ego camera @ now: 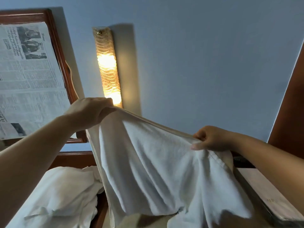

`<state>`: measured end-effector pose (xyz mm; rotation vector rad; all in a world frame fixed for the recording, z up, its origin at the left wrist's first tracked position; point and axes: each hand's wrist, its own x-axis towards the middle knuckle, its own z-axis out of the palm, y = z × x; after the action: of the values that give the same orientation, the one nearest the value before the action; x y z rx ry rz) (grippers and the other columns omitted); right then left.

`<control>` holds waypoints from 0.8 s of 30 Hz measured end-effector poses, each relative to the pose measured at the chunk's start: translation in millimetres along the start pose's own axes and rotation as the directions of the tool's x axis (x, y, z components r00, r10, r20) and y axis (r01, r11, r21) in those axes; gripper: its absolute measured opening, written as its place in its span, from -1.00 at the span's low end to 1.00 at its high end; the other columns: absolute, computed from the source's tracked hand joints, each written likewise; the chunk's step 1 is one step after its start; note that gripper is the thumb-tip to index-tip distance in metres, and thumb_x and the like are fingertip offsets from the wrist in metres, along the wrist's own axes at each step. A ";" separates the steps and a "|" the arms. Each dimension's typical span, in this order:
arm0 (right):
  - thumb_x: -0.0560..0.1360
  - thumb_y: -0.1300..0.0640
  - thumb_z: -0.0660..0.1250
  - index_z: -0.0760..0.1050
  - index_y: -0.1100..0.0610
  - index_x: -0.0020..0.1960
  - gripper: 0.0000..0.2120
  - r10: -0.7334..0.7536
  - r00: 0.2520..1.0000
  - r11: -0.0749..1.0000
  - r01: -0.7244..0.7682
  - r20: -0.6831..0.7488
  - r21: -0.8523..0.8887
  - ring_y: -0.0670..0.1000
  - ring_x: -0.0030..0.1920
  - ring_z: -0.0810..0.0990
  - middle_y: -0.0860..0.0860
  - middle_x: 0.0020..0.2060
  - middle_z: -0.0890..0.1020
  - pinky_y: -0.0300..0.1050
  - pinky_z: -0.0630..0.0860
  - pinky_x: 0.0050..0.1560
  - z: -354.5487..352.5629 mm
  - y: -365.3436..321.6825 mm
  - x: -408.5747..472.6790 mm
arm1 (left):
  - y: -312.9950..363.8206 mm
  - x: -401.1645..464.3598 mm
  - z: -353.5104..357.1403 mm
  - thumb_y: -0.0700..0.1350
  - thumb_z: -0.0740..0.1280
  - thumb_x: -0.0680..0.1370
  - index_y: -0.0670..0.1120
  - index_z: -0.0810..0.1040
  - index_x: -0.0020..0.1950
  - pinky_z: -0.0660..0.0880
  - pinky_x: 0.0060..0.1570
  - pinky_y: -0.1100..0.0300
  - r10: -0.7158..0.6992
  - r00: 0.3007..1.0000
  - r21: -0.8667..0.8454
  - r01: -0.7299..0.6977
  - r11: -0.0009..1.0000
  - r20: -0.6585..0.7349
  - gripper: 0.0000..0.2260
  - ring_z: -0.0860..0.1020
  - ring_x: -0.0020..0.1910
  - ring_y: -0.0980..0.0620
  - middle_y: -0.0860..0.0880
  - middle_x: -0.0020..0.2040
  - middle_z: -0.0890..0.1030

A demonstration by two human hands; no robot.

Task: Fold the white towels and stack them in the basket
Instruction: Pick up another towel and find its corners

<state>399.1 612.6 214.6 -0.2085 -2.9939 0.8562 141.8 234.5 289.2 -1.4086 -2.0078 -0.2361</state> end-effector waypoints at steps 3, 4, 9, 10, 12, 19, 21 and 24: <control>0.51 -0.27 0.45 0.48 0.18 -0.26 -0.48 0.030 0.995 0.957 -0.054 -0.090 -0.284 -0.08 -0.37 0.41 -0.07 -0.42 0.44 -0.09 0.33 -0.24 1.6 6.1 7.6 | 3.2 2.5 4.7 0.08 0.28 0.67 0.02 0.56 0.05 0.37 -0.32 0.24 0.018 0.999 0.033 -0.017 0.999 -0.028 -0.84 0.54 -0.28 0.07 0.08 -0.17 0.63; 0.55 -0.26 0.41 0.41 0.14 -0.29 -0.49 0.023 0.995 0.925 -0.058 -0.097 -0.376 -0.06 -0.38 0.39 -0.06 -0.42 0.43 -0.10 0.30 -0.26 2.1 5.8 6.8 | 2.5 2.8 5.1 0.07 0.28 0.67 0.02 0.56 0.04 0.34 -0.33 0.25 0.022 1.000 0.051 -0.021 0.998 -0.022 -0.85 0.53 -0.29 0.07 0.08 -0.18 0.63; 0.66 -0.11 0.31 0.34 0.06 -0.26 -0.60 -0.078 0.937 0.925 -0.060 -0.341 -0.375 -0.05 -0.30 0.47 -0.04 -0.34 0.50 -0.03 0.36 -0.23 -6.3 22.4 2.6 | -1.4 -7.9 13.5 -0.01 0.37 0.65 -0.01 0.50 -0.06 0.13 -0.41 0.36 0.015 0.999 0.121 -0.011 0.993 -0.035 -0.87 0.36 -0.40 0.12 0.12 -0.30 0.50; 0.67 -0.08 0.29 0.35 0.05 -0.25 -0.63 -0.085 0.927 0.937 -0.050 -0.364 -0.346 -0.01 -0.28 0.49 -0.04 -0.32 0.50 -0.01 0.37 -0.22 -3.8 26.5 0.7 | -3.1 -10.9 15.5 -0.02 0.38 0.64 -0.01 0.50 -0.06 0.13 -0.42 0.35 -0.006 0.999 0.121 0.012 0.993 -0.050 -0.87 0.36 -0.41 0.12 0.10 -0.30 0.52; 0.68 -0.07 0.27 0.35 0.05 -0.20 -0.67 -0.043 0.980 0.910 -0.043 -0.196 -0.413 -0.04 -0.28 0.47 -0.06 -0.30 0.50 -0.03 0.34 -0.20 10.4 33.4 -2.0 | -4.6 -15.0 18.4 0.00 0.36 0.65 -0.03 0.51 -0.05 0.20 -0.42 0.30 -0.024 0.998 0.117 0.030 0.993 -0.052 -0.85 0.38 -0.41 0.07 0.06 -0.28 0.57; 0.69 -0.06 0.27 0.34 0.05 -0.27 -0.61 0.029 0.931 0.995 -0.061 -0.363 -0.076 -0.03 -0.30 0.45 -0.09 -0.36 0.45 -0.05 0.26 -0.25 5.7 34.9 0.3 | -10.6 -26.9 34.9 -0.02 0.36 0.66 -0.02 0.44 -0.07 0.17 -0.44 0.33 -0.127 0.991 0.051 0.129 0.990 -0.046 -0.83 0.38 -0.46 0.10 0.07 -0.35 0.47; 0.65 -0.23 0.27 0.34 0.06 -0.27 -0.54 0.020 0.957 1.000 -0.013 -0.289 0.027 -0.07 -0.33 0.39 -0.08 -0.37 0.41 -0.06 0.23 -0.28 11.1 26.1 -3.3 | -17.3 -30.3 31.4 0.02 0.32 0.66 -0.04 0.43 -0.07 0.19 -0.44 0.30 -0.171 0.983 0.064 0.175 0.983 -0.061 -0.81 0.36 -0.48 0.06 0.08 -0.38 0.39; 0.52 -0.33 0.40 0.50 0.06 -0.16 -0.55 0.000 1.000 0.993 0.000 0.003 -0.120 -0.15 -0.32 0.43 -0.13 -0.34 0.48 -0.15 0.31 -0.26 16.0 25.9 -8.8 | -20.7 -31.2 26.7 0.04 0.32 0.66 -0.05 0.44 -0.08 0.22 -0.42 0.24 -0.183 0.981 0.065 0.187 0.980 -0.063 -0.79 0.35 -0.46 0.03 0.11 -0.37 0.34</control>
<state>410.1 624.9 187.5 -0.2095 -3.0510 0.6773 118.5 215.5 254.4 -1.1600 -2.0810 -0.2805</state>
